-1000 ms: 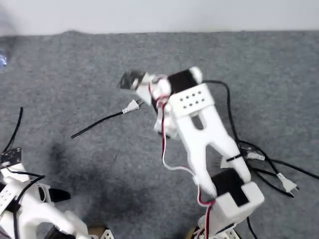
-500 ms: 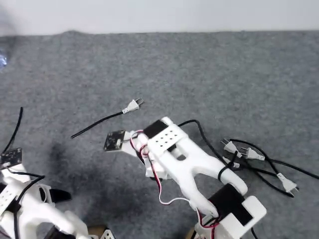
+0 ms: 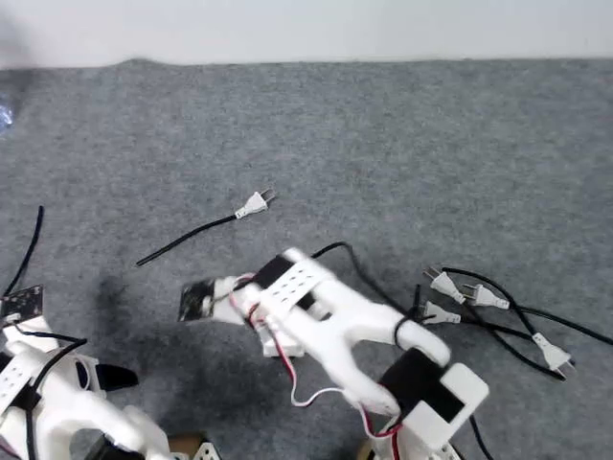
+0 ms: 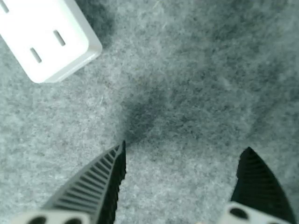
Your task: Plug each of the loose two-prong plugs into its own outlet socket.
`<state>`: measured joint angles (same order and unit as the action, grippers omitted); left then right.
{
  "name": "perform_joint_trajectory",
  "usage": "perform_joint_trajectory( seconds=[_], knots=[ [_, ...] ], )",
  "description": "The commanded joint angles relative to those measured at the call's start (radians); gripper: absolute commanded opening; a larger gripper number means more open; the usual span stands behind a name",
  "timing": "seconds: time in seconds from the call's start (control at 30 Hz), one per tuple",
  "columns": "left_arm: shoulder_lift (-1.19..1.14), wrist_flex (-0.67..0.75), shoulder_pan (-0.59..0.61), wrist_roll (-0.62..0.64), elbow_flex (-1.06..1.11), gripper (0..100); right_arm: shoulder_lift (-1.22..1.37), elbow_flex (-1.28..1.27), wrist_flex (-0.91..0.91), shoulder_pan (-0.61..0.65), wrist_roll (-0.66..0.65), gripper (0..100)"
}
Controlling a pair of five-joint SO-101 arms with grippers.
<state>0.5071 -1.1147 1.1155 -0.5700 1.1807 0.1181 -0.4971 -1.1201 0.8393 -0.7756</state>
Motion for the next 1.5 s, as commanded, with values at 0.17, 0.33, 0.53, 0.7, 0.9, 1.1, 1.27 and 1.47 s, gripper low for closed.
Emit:
perform_joint_trajectory(
  seconds=[0.17, 0.33, 0.53, 0.7, 0.9, 1.1, 1.27, 1.47],
  knots=[
    [0.006, 0.014, -0.002, 0.005, -0.002, 36, 0.073, 0.115, -0.076, -0.010, -0.011, 14.1],
    [0.006, 0.014, -0.002, 0.005, -0.002, 36, 0.036, 0.158, -0.111, -0.007, -0.063, 42.5],
    [0.006, 0.014, -0.002, 0.005, -0.001, 36, -0.027, 0.158, -0.114, -0.045, -0.083, 44.1],
    [0.006, 0.014, -0.003, 0.005, -0.001, 36, -0.061, 0.170, -0.137, -0.091, -0.081, 44.1],
    [0.006, 0.014, -0.003, 0.005, -0.001, 36, -0.058, 0.249, -0.179, -0.120, -0.081, 44.1],
    [0.006, 0.014, -0.008, 0.005, -0.001, 36, -0.094, 0.307, -0.285, -0.116, -0.081, 44.1],
    [0.006, 0.014, -0.008, 0.005, -0.001, 36, -0.222, 0.434, -0.483, -0.157, -0.072, 44.1],
    [0.006, 0.014, -0.041, 0.005, -0.001, 36, -0.364, 0.474, -0.512, -0.351, 0.130, 44.1]
  ],
)
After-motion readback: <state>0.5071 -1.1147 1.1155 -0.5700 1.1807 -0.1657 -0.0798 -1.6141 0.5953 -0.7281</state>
